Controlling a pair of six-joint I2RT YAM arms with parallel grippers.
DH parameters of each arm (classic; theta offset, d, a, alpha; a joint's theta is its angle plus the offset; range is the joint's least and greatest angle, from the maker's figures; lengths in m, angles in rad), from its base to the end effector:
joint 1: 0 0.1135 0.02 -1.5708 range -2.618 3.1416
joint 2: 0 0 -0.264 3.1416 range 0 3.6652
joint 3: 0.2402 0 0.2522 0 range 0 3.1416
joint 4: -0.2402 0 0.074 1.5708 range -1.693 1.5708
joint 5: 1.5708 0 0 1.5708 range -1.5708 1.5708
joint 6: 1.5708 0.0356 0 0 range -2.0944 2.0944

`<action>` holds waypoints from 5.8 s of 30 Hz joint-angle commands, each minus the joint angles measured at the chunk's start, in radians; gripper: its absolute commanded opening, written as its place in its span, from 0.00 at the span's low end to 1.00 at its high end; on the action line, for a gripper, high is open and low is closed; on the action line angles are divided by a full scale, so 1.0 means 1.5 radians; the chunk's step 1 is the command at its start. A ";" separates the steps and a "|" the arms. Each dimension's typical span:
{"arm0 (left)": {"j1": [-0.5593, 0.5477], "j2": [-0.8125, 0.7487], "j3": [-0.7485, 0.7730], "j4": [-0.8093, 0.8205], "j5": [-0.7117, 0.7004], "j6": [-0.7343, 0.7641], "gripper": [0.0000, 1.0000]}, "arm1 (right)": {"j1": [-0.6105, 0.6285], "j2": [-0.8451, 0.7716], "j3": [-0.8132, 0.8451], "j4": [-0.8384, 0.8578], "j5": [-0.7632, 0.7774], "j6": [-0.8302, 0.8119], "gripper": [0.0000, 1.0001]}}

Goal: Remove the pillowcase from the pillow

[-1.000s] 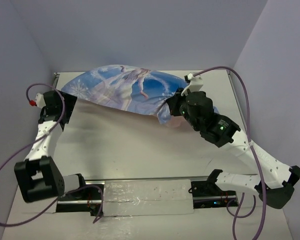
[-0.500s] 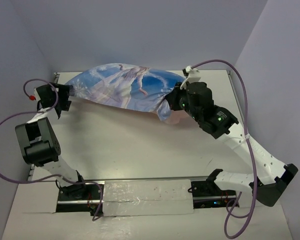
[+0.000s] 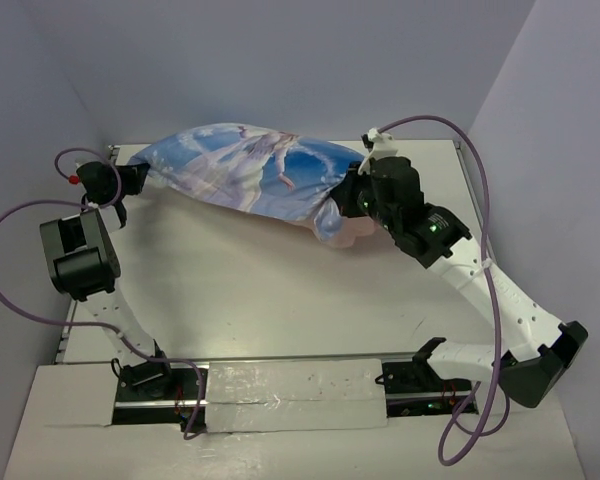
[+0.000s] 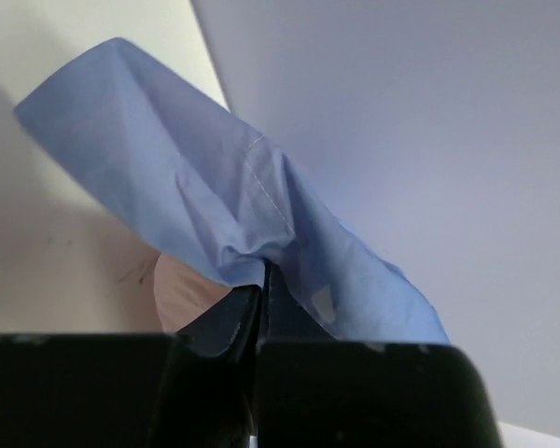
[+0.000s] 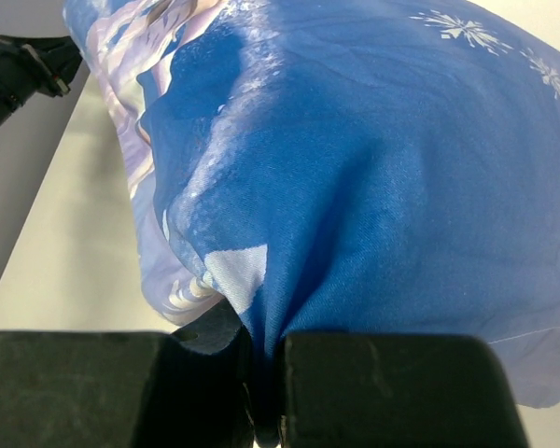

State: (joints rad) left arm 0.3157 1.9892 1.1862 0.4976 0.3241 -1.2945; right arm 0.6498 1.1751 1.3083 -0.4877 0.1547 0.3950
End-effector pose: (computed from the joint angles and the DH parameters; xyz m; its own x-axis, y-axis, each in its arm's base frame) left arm 0.4249 0.1269 0.1878 -0.0726 -0.9831 -0.1681 -0.2765 0.1817 -0.9437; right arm 0.2067 0.1502 0.4112 -0.4409 0.1425 -0.8862 -0.3392 0.8876 0.3115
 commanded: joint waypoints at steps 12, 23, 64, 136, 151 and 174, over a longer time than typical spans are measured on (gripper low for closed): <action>-0.046 -0.395 -0.080 -0.003 -0.190 0.162 0.00 | -0.031 -0.107 0.062 0.046 0.060 -0.091 0.00; -0.058 -0.743 0.004 -0.246 -0.381 0.296 0.00 | -0.031 -0.242 0.143 -0.029 0.152 -0.037 0.00; -0.492 -0.204 0.271 -0.550 -0.279 0.577 0.99 | -0.101 0.149 -0.029 0.029 0.072 -0.209 1.00; -0.823 0.062 0.453 -0.432 -0.213 1.043 0.99 | -0.461 0.287 -0.171 0.230 -0.472 0.004 0.00; -0.822 0.187 0.452 -0.324 -0.420 1.140 0.99 | -0.460 0.267 -0.196 0.249 -0.560 0.026 0.00; -0.782 0.062 0.499 -0.018 -0.821 1.093 0.00 | -0.449 0.177 -0.190 0.139 -0.278 0.008 0.00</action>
State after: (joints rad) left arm -0.9245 2.2932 1.8858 0.2668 -0.6502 0.3214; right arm -0.0143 1.4883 1.0023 -0.1135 -0.4725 0.4240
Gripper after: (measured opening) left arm 0.038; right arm 0.011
